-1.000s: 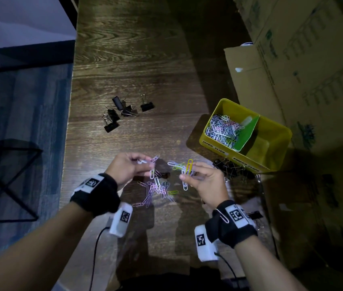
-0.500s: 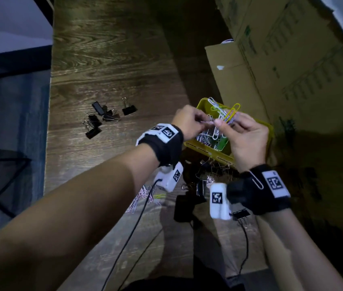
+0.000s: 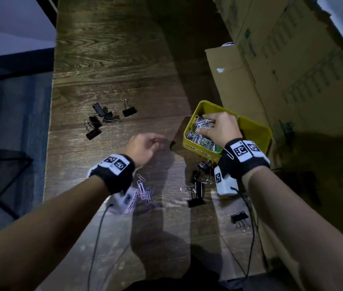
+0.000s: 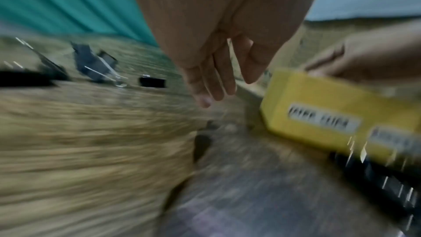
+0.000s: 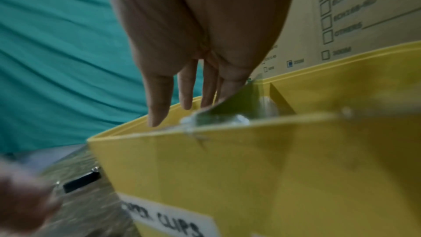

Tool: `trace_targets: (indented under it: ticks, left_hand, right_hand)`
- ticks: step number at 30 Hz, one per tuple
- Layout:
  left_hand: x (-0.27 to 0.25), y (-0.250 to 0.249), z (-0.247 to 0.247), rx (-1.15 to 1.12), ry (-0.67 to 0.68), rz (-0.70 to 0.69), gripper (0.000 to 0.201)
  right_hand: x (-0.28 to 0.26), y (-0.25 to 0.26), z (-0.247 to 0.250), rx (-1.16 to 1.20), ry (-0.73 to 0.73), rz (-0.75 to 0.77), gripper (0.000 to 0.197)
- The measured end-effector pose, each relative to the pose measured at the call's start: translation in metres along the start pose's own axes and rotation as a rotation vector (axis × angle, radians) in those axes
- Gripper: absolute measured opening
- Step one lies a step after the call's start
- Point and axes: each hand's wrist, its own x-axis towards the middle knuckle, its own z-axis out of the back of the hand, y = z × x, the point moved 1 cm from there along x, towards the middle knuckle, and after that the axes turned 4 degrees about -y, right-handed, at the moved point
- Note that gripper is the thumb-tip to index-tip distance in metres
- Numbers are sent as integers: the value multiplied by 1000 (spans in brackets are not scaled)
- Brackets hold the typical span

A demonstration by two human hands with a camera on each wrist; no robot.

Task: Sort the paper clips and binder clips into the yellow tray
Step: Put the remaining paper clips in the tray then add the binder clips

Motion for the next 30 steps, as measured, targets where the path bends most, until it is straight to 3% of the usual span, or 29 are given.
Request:
trace_targets:
  ticks: [4, 6, 9, 12, 14, 17, 21, 26, 30]
  left_hand:
    - [-34, 53, 0, 417, 261, -92, 49]
    - [-58, 64, -8, 515, 292, -140, 52]
    - [-99, 72, -24, 526, 242, -213, 55]
    - [-131, 82, -33, 453, 303, -194, 63]
    - [-145, 82, -27, 387, 276, -213, 60]
    - [-155, 79, -12, 391, 126, -186, 65]
    - [-163, 82, -14, 441, 127, 89, 86]
    - [-149, 64, -37, 317, 60, 56, 69]
    - [-136, 50, -33, 335, 91, 83, 90]
  right_hand:
    - [-20, 12, -11, 49, -132, 196, 29]
    - [-39, 20, -26, 149, -117, 320, 19]
    - [-76, 26, -60, 109, 165, 405, 16]
    - [-107, 14, -102, -81, 559, 318, 19]
    - [-120, 1, -123, -215, 667, 275, 25]
    - [-134, -11, -136, -259, 582, 259, 49]
    - [-141, -12, -144, -211, 494, 263, 76]
    - [-143, 4, -159, -229, 517, 294, 74]
    - [-144, 18, -165, -301, 463, 265, 92]
